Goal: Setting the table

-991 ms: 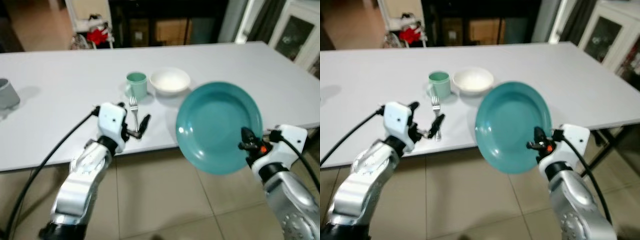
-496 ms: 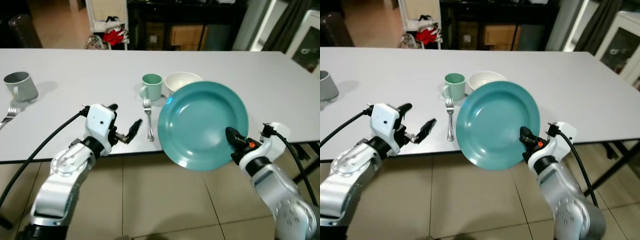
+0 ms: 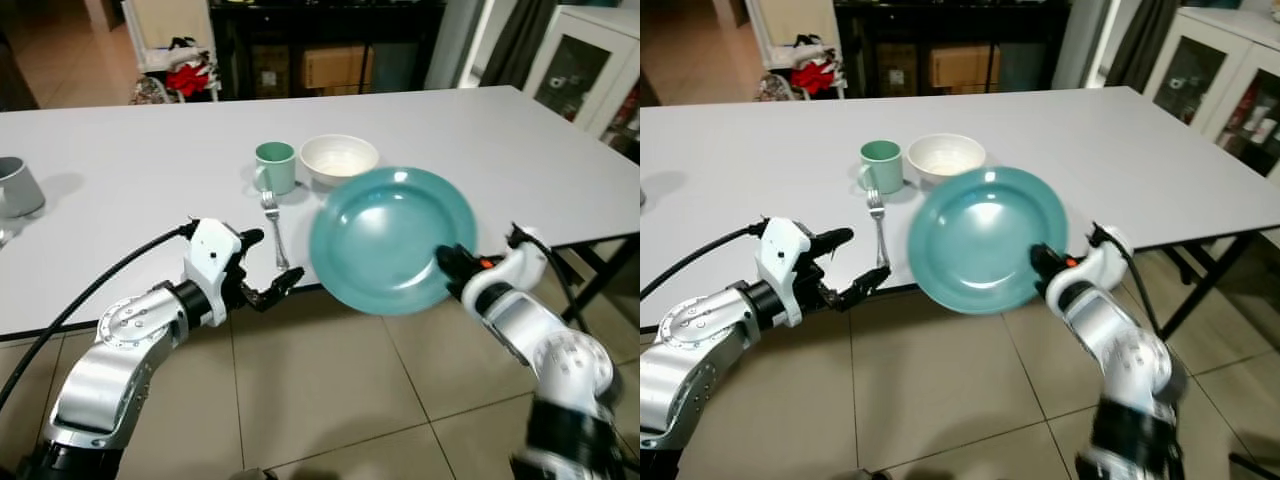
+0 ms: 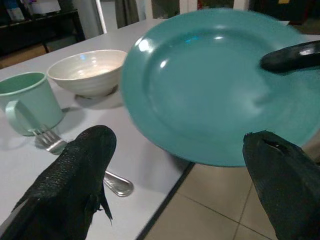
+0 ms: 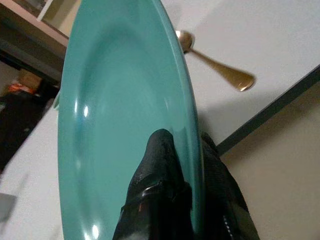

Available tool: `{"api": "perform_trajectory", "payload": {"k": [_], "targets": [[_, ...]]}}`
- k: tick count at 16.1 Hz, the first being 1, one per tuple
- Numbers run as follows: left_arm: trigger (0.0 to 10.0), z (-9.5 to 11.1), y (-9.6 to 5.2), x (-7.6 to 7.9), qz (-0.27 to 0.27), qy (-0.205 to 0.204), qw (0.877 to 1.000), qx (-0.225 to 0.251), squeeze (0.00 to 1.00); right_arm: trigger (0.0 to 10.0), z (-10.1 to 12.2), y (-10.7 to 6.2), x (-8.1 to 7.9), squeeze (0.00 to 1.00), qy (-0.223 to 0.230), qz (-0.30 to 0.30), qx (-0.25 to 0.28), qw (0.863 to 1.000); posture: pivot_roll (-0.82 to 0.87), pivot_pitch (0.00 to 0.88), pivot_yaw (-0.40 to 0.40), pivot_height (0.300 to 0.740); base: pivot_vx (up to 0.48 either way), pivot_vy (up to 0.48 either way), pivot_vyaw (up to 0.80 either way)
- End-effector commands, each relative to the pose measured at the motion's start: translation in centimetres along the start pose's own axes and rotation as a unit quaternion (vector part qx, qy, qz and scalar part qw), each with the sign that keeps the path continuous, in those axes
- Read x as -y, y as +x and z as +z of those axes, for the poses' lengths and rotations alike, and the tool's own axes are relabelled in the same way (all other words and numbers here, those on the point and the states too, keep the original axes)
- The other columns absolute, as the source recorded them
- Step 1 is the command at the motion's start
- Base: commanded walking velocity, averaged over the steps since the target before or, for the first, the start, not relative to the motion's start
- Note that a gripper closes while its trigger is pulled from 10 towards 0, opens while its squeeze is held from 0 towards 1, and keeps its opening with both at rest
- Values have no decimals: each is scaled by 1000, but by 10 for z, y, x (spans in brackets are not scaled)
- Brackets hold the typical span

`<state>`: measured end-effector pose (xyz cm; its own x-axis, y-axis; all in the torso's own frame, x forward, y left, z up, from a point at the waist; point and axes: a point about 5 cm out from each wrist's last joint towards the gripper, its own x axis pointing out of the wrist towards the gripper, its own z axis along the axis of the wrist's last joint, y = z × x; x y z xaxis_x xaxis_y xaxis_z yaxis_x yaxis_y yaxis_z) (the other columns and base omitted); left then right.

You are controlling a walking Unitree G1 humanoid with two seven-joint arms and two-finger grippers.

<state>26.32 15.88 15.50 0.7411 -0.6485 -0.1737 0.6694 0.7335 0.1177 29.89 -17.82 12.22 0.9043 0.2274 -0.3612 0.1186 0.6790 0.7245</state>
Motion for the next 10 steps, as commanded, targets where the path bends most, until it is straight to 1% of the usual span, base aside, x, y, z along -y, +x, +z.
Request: {"api": "perform_trajectory", "payload": {"k": [1, 3, 4, 7, 10], "targets": [[10000, 9, 1, 1, -10, 11, 1000, 10, 0, 10000, 9, 5, 0, 0, 18, 3, 3, 1000, -56, 0, -17, 740, 0, 0, 0], [10000, 10, 0, 0, -11, 12, 1000, 9, 0, 10000, 11, 10, 0, 0, 24, 3, -2, 1000, -49, 0, -22, 740, 0, 0, 0], [10000, 10, -1, 2, -12, 12, 1000, 8, 0, 10000, 13, 18, 5, 0, 36, -14, -10, 999, -46, 0, -25, 740, 0, 0, 0], [10000, 10, -1, 3, -5, 11, 1000, 10, 0, 10000, 18, 24, 3, 0, 29, -11, -13, 999, -36, 0, -33, 740, 0, 0, 0], [10000, 10, 0, 2, 9, 15, 1000, 8, 0, 10000, 26, 31, 4, 0, 26, -11, -2, 1000, -30, 0, -31, 740, 0, 0, 0]]}}
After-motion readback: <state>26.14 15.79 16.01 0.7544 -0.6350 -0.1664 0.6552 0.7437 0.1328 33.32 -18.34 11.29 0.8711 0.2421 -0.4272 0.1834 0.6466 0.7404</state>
